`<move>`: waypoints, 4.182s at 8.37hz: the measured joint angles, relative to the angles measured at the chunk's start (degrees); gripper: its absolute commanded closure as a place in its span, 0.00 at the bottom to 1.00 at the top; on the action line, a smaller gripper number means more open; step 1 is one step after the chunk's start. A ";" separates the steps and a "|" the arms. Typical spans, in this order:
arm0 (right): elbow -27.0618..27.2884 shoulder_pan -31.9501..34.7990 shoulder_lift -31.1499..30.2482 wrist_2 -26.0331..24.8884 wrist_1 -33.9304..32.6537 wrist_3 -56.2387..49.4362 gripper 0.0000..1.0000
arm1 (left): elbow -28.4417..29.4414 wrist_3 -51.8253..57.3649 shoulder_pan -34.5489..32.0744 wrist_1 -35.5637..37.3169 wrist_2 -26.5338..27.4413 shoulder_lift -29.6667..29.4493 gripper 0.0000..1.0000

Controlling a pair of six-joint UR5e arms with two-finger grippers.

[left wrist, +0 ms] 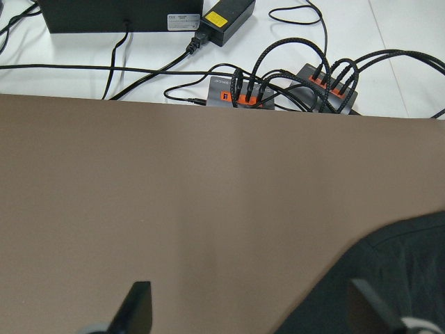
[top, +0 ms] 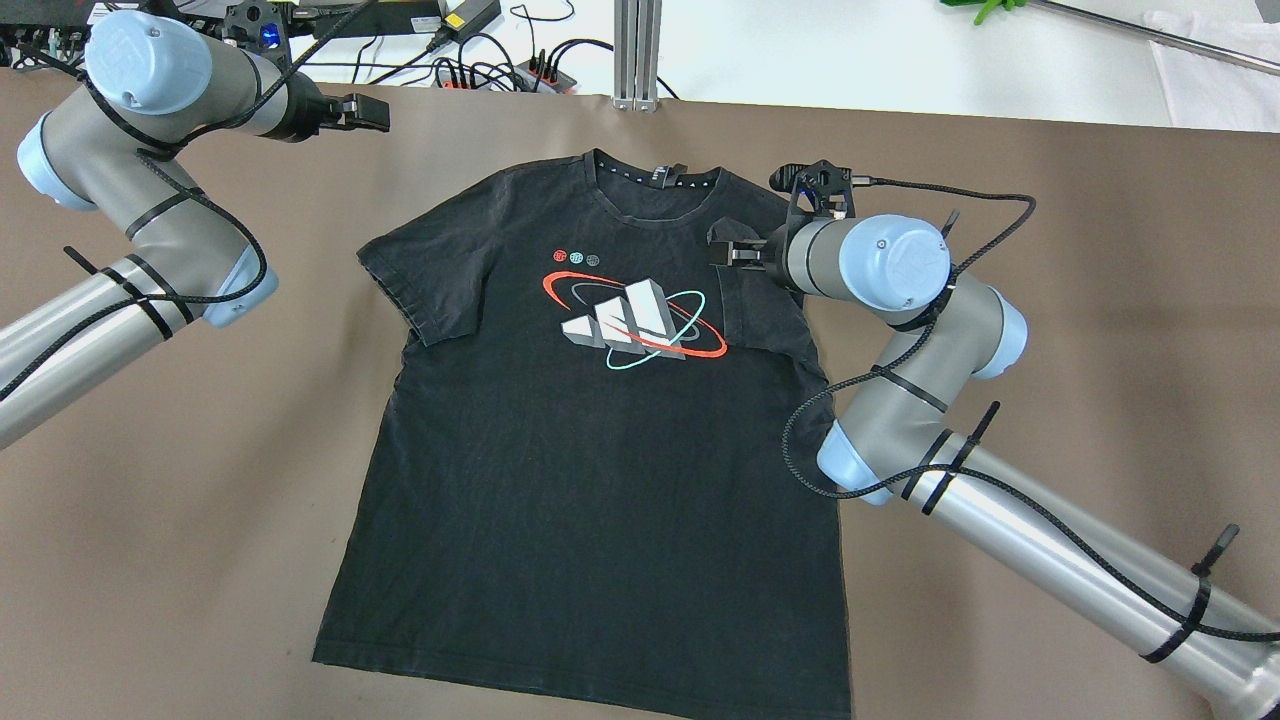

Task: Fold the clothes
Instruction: 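Grasp the sleeve nearest the right gripper and lift it, then fold the held sleeve inward over the shirt body with the right gripper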

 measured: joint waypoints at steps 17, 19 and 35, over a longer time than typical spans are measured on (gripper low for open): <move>3.88 -8.29 -0.58 -9.43 -14.52 -16.95 0.71 | 0.40 -0.24 1.48 -2.33 0.09 0.49 0.00; 3.84 -8.34 -0.86 -9.56 -14.53 -17.35 0.74 | 0.57 -0.21 1.50 -2.33 0.10 0.49 0.00; 1.43 -8.36 1.44 -11.79 -16.12 -17.13 1.00 | 1.02 -0.69 1.45 -2.51 0.03 0.41 0.00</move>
